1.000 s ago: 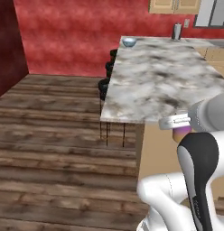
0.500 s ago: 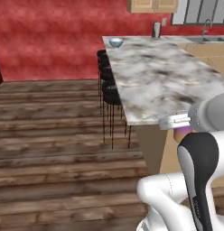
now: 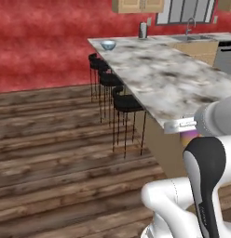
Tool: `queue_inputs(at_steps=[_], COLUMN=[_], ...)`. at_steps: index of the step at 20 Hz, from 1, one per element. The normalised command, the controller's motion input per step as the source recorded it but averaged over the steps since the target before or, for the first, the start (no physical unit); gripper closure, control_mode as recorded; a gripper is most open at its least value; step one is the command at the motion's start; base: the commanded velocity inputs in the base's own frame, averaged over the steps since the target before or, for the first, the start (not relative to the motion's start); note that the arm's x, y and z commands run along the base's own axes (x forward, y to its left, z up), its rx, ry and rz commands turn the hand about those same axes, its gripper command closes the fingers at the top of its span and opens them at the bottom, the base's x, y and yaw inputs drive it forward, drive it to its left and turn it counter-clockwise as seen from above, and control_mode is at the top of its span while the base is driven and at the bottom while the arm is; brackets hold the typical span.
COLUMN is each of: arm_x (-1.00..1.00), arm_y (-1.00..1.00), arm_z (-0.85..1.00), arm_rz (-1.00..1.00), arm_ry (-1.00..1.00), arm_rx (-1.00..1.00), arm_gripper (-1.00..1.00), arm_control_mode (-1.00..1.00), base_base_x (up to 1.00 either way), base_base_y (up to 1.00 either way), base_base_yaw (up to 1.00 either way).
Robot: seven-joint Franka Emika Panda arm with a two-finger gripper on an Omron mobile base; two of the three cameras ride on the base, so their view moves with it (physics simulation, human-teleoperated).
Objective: Open the fridge, grab two sodas, and place both sodas inside the bowl with ice on the dining counter.
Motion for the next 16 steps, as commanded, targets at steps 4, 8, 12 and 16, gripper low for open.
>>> queue_inputs(at_steps=[4, 8, 12, 16], arm_x=[0.0, 0.0, 0.0, 0.0], arm_y=[0.0, 0.0, 0.0, 0.0], arm_z=[0.0, 0.0, 0.0, 0.0], arm_rz=[0.0, 0.0, 0.0, 0.0], arm_ry=[0.0, 0.0, 0.0, 0.0], arm_rx=[0.0, 0.0, 0.0, 0.0], arm_gripper=[1.0, 1.0, 1.0, 1.0], arm_control_mode=[1.0, 1.0, 1.0, 1.0], base_base_x=[0.65, 0.72, 0.74, 0.75], base_base_y=[0.98, 0.99, 1.0, 1.0], base_base_yaw=[-0.36, -0.35, -0.34, -0.33])
